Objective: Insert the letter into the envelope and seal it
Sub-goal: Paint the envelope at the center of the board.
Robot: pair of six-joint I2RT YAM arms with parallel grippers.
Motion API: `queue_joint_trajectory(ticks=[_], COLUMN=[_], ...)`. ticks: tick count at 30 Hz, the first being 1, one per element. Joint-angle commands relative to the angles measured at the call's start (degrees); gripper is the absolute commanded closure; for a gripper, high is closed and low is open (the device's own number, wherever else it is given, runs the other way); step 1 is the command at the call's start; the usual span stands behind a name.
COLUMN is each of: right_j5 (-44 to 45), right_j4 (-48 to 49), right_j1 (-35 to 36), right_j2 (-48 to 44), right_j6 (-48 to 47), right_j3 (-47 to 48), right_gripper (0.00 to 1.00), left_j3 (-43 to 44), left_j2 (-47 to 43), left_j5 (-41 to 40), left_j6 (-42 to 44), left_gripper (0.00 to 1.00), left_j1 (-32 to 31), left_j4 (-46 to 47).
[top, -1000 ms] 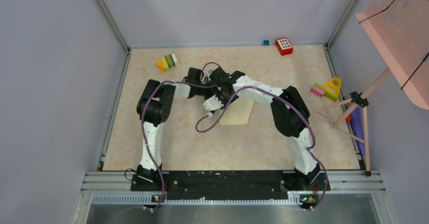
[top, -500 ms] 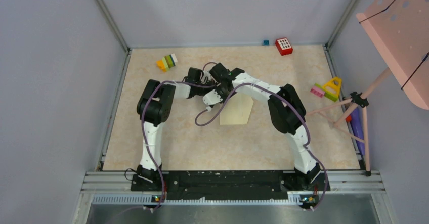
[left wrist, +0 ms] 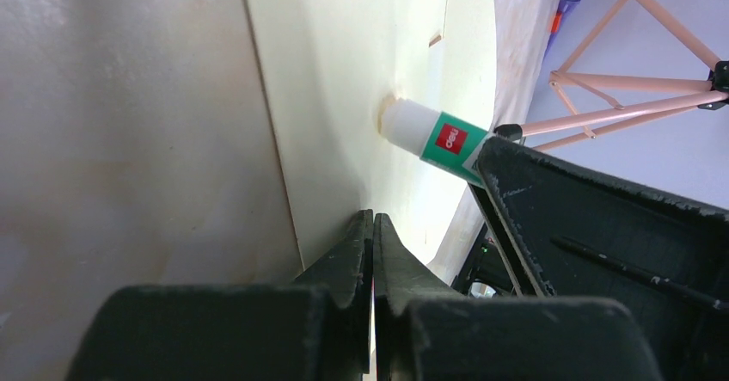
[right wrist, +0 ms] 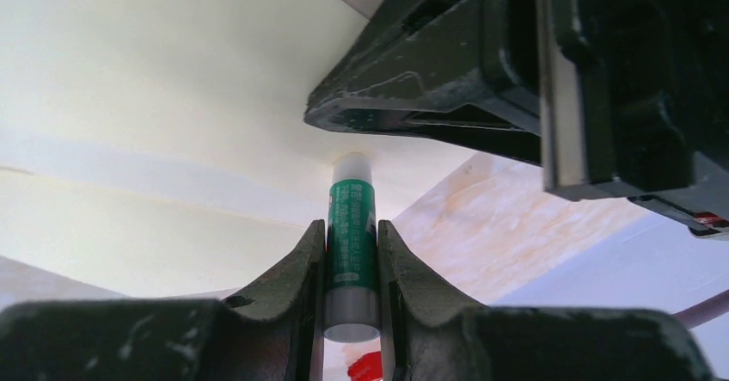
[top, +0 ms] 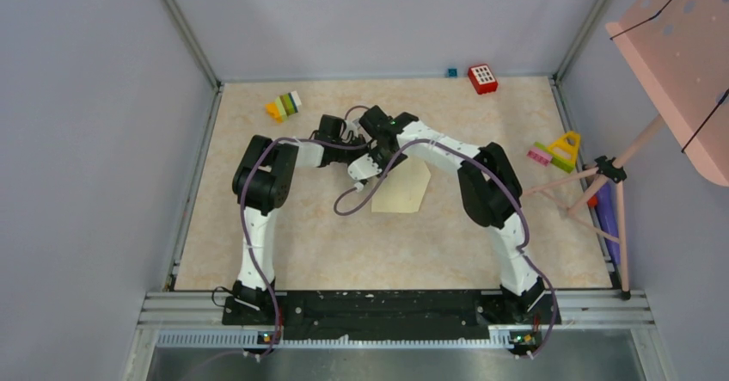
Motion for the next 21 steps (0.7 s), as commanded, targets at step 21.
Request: queue_joint_trajectory(ticks=[21], right_j5=[-17.3], right_j4=[-16.4], right_j1=[-1.4], right_j2=[-10.5], right_j6=[8.7], right_j3=[7.5], right_gripper=[1.0], left_j3=[0.2], left_j2=[-1.4], left_j5=[-4.5], left_j6=[1.9], left_gripper=[0.83], left_j1=[0.6], left_j4=[-0.2])
